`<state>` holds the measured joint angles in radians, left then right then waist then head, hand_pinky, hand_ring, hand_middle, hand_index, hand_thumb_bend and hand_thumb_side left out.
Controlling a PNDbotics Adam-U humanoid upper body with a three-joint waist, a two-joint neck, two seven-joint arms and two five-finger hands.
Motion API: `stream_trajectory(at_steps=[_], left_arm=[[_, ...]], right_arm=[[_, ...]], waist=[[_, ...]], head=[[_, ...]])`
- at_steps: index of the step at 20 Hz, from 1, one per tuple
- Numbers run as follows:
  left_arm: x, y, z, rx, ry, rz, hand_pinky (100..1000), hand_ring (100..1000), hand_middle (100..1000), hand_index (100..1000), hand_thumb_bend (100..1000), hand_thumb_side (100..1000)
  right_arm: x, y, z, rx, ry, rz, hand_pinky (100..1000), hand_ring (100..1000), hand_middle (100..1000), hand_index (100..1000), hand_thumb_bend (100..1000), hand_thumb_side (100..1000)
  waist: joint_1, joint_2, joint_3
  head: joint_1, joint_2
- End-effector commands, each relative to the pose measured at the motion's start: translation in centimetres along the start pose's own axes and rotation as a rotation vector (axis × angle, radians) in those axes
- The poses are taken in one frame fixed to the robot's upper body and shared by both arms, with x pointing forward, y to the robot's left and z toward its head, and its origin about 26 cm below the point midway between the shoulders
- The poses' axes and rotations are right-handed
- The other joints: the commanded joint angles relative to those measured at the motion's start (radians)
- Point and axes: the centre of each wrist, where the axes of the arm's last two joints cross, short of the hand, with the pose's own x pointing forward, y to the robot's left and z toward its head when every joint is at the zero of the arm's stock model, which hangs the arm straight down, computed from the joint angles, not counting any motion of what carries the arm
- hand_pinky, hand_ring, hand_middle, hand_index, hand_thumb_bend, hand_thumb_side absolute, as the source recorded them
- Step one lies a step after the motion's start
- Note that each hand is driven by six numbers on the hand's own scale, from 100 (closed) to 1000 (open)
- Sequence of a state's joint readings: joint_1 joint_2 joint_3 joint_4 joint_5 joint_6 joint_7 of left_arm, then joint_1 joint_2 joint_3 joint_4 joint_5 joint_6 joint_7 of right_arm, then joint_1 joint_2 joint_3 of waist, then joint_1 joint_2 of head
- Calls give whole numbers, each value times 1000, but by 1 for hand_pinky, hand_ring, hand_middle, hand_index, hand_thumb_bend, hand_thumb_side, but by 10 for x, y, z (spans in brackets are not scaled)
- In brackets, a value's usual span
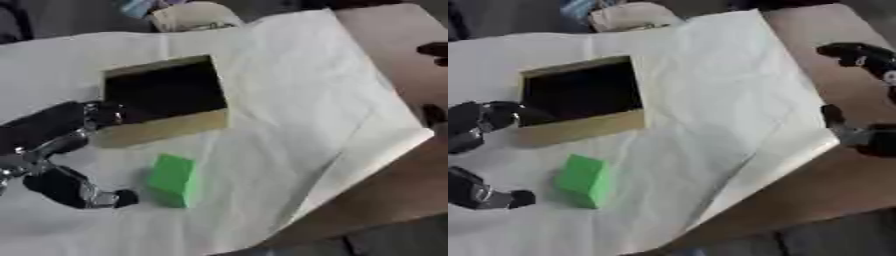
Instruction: Pick up objects on the table and place them in the box.
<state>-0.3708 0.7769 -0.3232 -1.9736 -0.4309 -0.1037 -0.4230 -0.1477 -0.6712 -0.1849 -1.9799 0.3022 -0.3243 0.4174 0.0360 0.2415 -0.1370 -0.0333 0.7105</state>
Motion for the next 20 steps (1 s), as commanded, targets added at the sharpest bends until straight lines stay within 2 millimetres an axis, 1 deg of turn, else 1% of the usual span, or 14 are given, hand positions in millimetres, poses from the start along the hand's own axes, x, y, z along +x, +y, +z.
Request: stream_trajectory(at_steps=[1,10,20], left_arm=[[0,10,3,-6,1,-39,829,813,803,948,594,578],[3,13,1,-32,-22,-47,827,812,805,944,588,567],[4,12,-14,-190,-85,-73,826,810,801,939,585,551]], right_arm=[[4,-9,0,-12,-11,32,901,1000,926,1000,100,100],[4,-10,-1,-11,-13,31,901,1000,925,1000,100,100],[5,-9,-4,0,-26,22,900,1000,924,1000,100,100]], waist=[[-1,-12,-3],[0,-13,-4],[5,-15,-15]], head=[[-2,-4],[0,-5],[5,0]])
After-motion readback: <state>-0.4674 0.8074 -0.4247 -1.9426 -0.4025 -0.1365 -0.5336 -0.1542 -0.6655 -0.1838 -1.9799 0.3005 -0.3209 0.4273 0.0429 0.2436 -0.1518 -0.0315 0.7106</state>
